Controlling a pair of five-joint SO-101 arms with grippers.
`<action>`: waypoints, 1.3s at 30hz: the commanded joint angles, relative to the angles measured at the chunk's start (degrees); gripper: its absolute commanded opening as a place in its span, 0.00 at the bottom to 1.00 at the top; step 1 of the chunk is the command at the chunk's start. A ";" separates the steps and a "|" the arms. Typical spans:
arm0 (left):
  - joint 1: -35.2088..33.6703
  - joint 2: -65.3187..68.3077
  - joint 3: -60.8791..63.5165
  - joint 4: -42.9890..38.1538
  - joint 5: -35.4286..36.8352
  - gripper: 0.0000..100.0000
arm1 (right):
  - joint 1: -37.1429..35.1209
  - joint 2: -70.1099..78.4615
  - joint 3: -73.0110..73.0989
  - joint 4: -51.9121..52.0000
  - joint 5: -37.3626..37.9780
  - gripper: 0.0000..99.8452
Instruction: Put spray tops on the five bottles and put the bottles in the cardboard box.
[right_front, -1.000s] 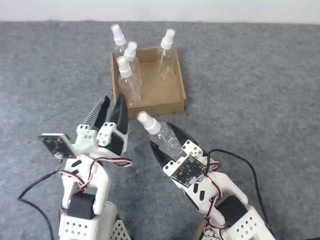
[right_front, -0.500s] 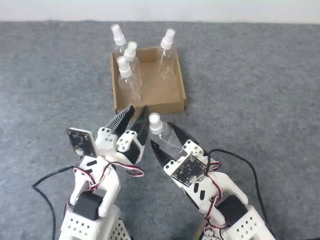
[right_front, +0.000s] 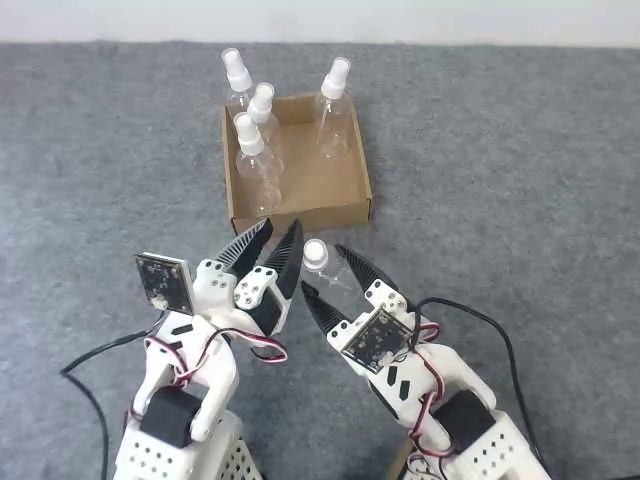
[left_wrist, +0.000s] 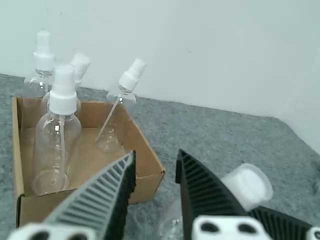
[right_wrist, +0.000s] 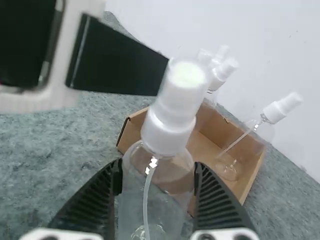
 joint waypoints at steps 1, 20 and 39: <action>0.62 -1.05 -2.86 0.62 -0.53 0.13 | -0.40 -1.19 1.14 0.13 0.62 0.03; -24.62 -1.05 -7.87 0.44 -0.35 0.13 | 0.22 -1.19 0.70 0.13 0.53 0.03; -34.55 -1.05 -8.31 0.70 -0.35 0.13 | 3.82 -0.40 -17.32 -0.48 0.26 0.03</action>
